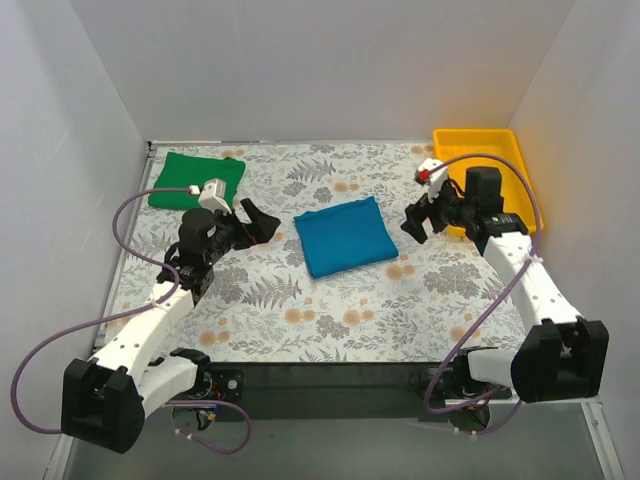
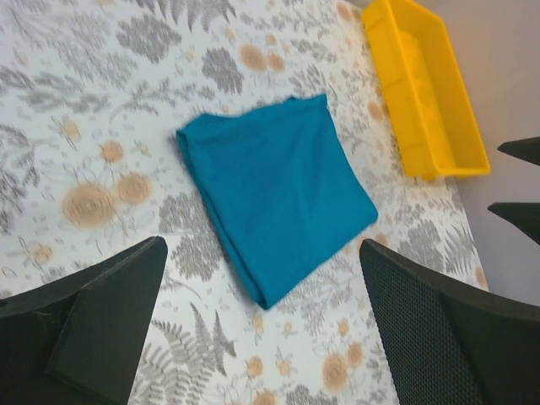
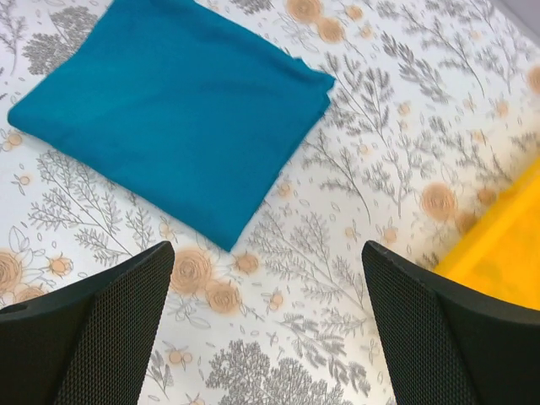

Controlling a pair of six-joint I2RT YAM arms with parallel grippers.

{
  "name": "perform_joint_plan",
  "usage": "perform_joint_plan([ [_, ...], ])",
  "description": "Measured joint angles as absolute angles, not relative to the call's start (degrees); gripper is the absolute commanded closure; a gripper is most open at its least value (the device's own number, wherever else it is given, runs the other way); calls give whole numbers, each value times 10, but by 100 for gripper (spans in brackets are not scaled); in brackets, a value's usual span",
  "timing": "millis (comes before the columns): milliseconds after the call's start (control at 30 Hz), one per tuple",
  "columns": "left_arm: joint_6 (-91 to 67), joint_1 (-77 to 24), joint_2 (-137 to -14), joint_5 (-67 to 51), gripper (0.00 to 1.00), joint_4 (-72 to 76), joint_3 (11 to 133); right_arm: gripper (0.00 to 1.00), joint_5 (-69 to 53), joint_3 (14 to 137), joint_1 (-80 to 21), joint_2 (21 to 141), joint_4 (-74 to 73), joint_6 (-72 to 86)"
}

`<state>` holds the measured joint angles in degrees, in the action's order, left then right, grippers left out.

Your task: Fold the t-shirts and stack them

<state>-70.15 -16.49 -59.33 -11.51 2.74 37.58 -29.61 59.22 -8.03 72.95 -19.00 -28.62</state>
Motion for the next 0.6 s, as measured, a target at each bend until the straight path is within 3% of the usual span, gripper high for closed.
perform_joint_plan([
  [200,-749,-164,-566,-186,2,3,309,2,-382,453,27,635,-137,-272],
  [333,-791,-164,-609,-230,2,18,276,2,-449,383,45,573,-127,-276],
  [600,-838,-166,-693,-248,4,53,267,2,-512,362,49,559,-110,-288],
])
